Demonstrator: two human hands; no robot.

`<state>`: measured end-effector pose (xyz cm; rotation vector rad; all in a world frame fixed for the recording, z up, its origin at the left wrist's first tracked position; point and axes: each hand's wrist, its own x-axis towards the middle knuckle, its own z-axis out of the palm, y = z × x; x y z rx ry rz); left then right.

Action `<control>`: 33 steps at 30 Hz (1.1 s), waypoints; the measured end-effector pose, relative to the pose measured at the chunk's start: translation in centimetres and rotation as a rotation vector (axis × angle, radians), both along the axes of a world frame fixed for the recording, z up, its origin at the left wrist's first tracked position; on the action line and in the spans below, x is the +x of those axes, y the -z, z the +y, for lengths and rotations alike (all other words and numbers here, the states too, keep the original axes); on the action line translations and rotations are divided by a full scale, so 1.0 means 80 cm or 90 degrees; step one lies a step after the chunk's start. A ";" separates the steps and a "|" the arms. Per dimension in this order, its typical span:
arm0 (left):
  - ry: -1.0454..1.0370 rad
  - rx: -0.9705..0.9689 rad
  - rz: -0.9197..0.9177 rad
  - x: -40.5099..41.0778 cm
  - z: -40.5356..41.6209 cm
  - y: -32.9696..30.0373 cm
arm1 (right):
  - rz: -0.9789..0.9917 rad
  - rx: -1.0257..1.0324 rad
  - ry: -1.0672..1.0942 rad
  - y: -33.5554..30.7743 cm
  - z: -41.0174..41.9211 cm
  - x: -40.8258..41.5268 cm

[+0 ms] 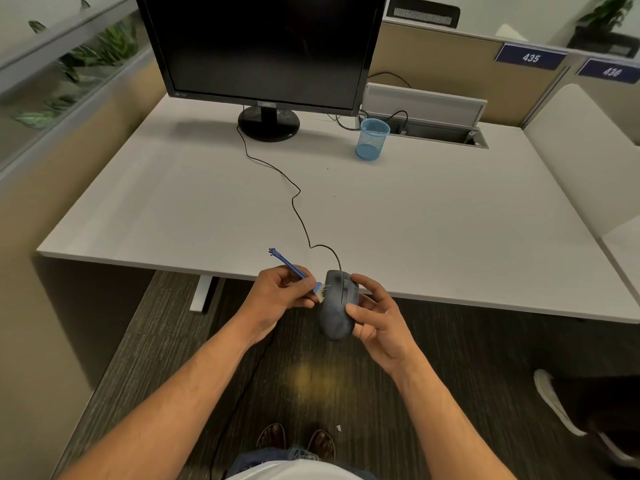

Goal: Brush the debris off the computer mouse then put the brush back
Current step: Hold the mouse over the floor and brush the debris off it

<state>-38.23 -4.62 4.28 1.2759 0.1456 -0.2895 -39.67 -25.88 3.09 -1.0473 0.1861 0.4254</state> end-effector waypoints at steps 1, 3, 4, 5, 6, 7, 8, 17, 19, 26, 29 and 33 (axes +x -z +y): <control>0.004 0.000 -0.007 -0.002 -0.001 -0.001 | 0.003 0.003 0.003 0.000 -0.001 0.002; 0.014 -0.003 -0.017 -0.004 -0.003 -0.001 | 0.005 0.012 0.010 -0.001 -0.004 0.005; 0.019 -0.001 -0.022 -0.005 -0.003 -0.001 | 0.005 0.013 0.013 -0.001 -0.005 0.006; 0.024 0.003 -0.026 -0.006 -0.003 -0.001 | 0.006 0.011 0.016 -0.002 -0.005 0.008; 0.030 0.009 -0.030 -0.007 -0.003 -0.001 | 0.009 0.009 0.018 -0.002 -0.006 0.010; 0.036 0.015 -0.033 -0.008 -0.003 0.000 | 0.011 0.007 0.020 -0.003 -0.007 0.012; 0.041 0.021 -0.036 -0.010 -0.003 0.000 | 0.013 0.007 0.022 -0.003 -0.007 0.014; 0.024 0.003 -0.050 -0.028 -0.004 0.006 | 0.016 0.018 0.045 0.000 -0.007 0.024; 0.017 0.005 -0.057 -0.032 -0.006 0.008 | 0.022 0.018 0.055 0.000 -0.006 0.027; -0.007 0.014 -0.054 -0.044 -0.016 0.019 | 0.022 0.008 0.087 -0.005 0.001 0.035; -0.009 0.018 -0.051 -0.048 -0.022 0.021 | 0.024 0.002 0.094 -0.006 0.004 0.037; -0.008 0.034 -0.051 -0.052 -0.030 0.024 | 0.021 0.000 0.095 -0.007 0.007 0.038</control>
